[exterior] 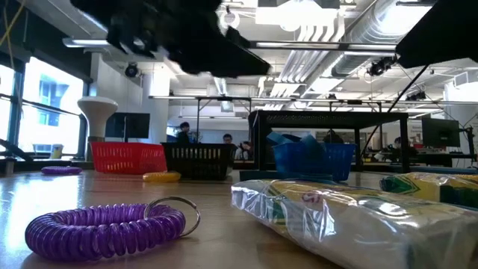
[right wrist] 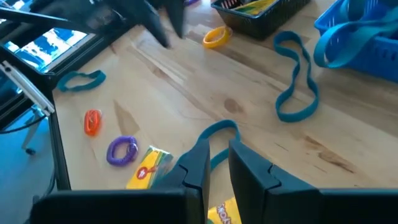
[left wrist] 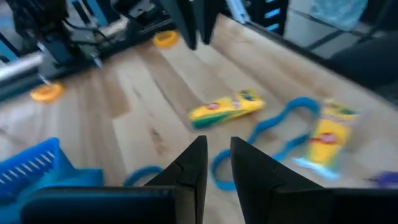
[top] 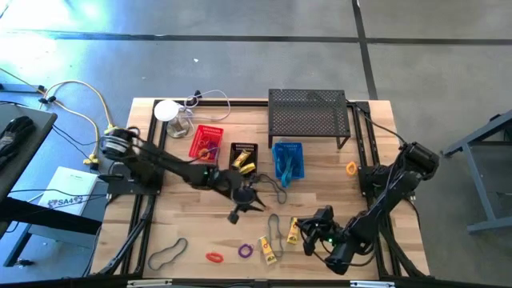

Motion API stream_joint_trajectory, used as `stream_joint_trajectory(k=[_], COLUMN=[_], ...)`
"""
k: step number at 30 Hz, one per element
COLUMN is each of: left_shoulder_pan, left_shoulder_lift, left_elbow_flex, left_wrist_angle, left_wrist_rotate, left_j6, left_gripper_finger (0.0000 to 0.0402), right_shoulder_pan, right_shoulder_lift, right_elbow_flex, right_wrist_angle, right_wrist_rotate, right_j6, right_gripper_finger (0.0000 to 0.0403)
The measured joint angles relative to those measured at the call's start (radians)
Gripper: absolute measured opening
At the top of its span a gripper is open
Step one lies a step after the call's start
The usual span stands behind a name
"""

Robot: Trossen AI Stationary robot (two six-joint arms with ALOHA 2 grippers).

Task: Pick & Place Office Desk Supplies
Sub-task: Put the blue rubber band into the blue bin

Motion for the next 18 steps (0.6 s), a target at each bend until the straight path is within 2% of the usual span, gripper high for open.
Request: stream_joint_trajectory(k=[7, 14, 18], left_shoulder_pan=[-0.036, -0.048, -0.040], left_shoulder_lift=[0.168, 0.217, 0.217], left_elbow_flex=[0.000, 0.000, 0.000], left_wrist_angle=[0.248, 0.289, 0.297], left_wrist_rotate=[-0.156, -0.204, -0.206], left_j6=[0.208, 0.102, 0.071], left_gripper_finger=[0.0067, 0.0084, 0.0113], right_shoulder_pan=[0.001, 0.001, -0.003], right_shoulder_lift=[0.000, 0.000, 0.000], right_elbow_flex=[0.000, 0.000, 0.000], right_wrist_angle=[0.041, 0.100, 0.102], right_wrist_rotate=[0.005, 0.008, 0.009], right_j6=[-0.059, -0.153, -0.173], right_gripper_finger=[0.0047, 0.0047, 0.0047])
